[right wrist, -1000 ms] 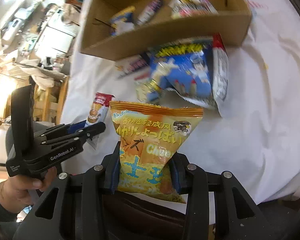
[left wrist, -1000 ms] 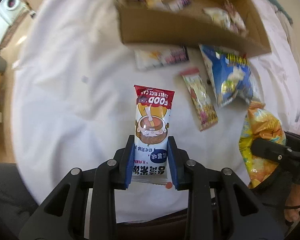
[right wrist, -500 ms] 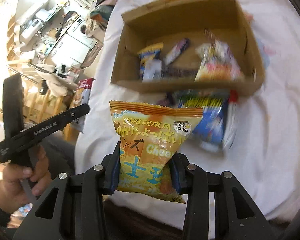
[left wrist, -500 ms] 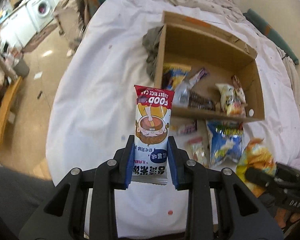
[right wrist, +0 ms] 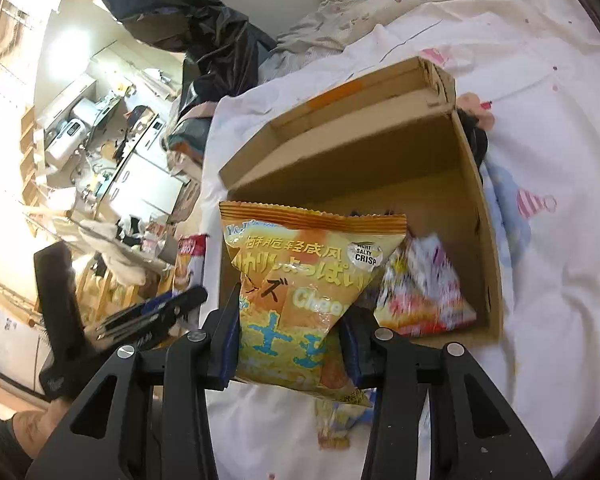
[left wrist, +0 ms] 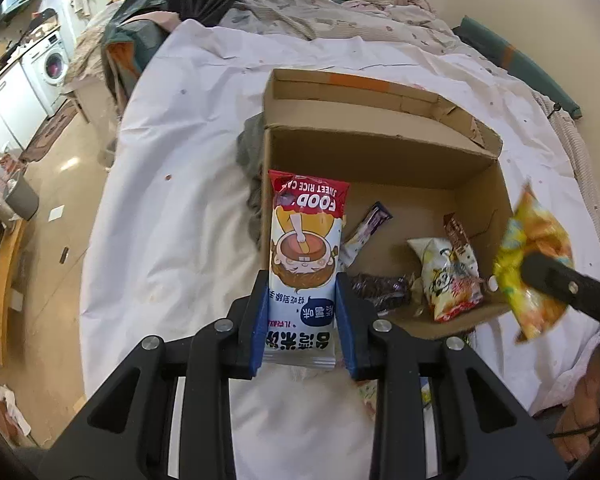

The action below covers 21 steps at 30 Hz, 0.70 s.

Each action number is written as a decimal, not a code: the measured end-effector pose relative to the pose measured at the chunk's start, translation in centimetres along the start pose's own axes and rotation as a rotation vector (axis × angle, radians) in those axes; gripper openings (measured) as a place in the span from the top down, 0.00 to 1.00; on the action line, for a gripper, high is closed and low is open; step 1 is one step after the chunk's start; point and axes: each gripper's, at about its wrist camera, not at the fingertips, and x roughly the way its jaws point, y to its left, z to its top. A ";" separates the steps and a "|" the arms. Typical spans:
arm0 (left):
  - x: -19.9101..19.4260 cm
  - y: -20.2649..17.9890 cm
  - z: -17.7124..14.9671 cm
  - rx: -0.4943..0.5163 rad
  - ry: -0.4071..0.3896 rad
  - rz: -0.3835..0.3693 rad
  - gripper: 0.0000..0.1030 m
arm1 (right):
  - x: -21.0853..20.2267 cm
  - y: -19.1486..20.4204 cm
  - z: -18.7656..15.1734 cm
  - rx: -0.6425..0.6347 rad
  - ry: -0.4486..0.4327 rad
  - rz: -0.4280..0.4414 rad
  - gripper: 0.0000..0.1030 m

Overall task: Organize snacks
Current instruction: 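Carry rice-cake packet with left tool while right tool carries chip bag over box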

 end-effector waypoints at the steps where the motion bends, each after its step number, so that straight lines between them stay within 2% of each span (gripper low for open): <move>1: 0.3 -0.1 0.3 0.004 -0.004 -0.004 0.74 | 0.7 -0.1 0.4 0.001 0.005 -0.009 0.58; 6: 2.2 -0.2 1.0 -0.009 -0.006 -0.038 0.74 | 3.7 -2.2 1.2 0.081 0.089 0.016 0.58; 10: 3.7 -0.3 1.0 -0.017 0.006 -0.079 0.74 | 5.8 -2.5 1.6 0.086 0.122 -0.018 0.58; 18: 5.0 -0.4 1.0 -0.006 0.015 -0.061 0.74 | 8.9 -2.3 1.0 0.057 0.199 -0.090 0.58; 21: 5.1 -1.1 1.1 0.020 -0.001 -0.049 0.74 | 9.3 -2.3 0.9 0.024 0.184 -0.154 0.57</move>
